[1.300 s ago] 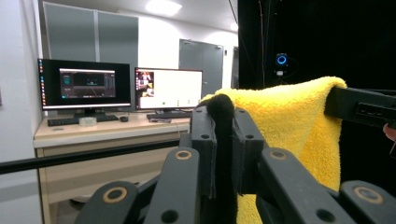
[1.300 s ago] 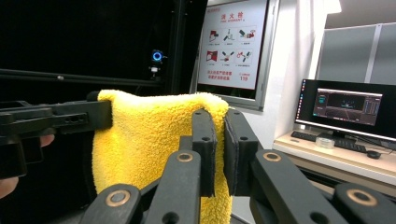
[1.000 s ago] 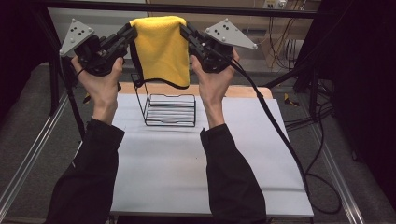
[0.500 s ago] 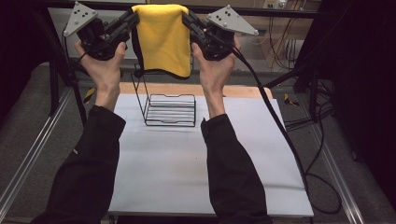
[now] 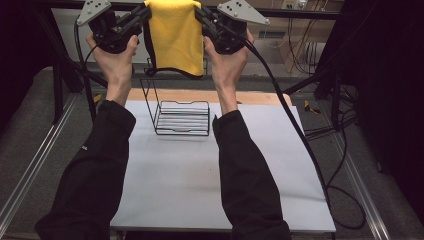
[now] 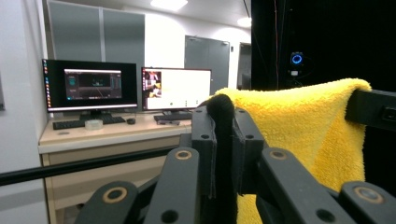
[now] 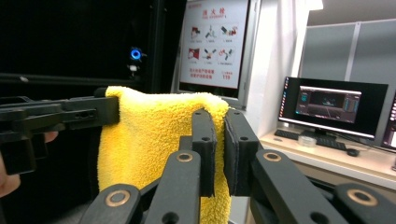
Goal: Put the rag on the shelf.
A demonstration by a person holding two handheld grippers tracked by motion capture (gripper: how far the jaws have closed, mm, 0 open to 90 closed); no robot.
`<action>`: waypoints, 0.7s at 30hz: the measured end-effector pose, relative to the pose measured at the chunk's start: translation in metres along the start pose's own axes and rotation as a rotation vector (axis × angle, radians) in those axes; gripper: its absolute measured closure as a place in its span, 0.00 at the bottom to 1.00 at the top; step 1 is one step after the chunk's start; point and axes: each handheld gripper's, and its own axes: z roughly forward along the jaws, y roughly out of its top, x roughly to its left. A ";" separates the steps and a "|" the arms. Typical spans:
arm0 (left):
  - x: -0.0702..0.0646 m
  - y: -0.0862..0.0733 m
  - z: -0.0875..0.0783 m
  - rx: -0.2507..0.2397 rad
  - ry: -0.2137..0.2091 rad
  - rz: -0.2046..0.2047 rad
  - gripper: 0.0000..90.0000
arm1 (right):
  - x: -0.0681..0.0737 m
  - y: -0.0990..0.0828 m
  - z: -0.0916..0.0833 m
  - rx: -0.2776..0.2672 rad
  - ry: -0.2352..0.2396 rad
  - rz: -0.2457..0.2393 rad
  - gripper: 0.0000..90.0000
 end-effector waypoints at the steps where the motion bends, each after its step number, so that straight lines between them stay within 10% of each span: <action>1: 0.001 -0.002 0.001 0.003 0.001 0.007 0.90 | -0.001 -0.001 0.001 0.008 -0.003 -0.003 0.94; 21: 0.014 -0.031 -0.006 0.058 0.027 0.042 0.90 | -0.005 -0.031 0.018 0.065 0.036 0.003 0.94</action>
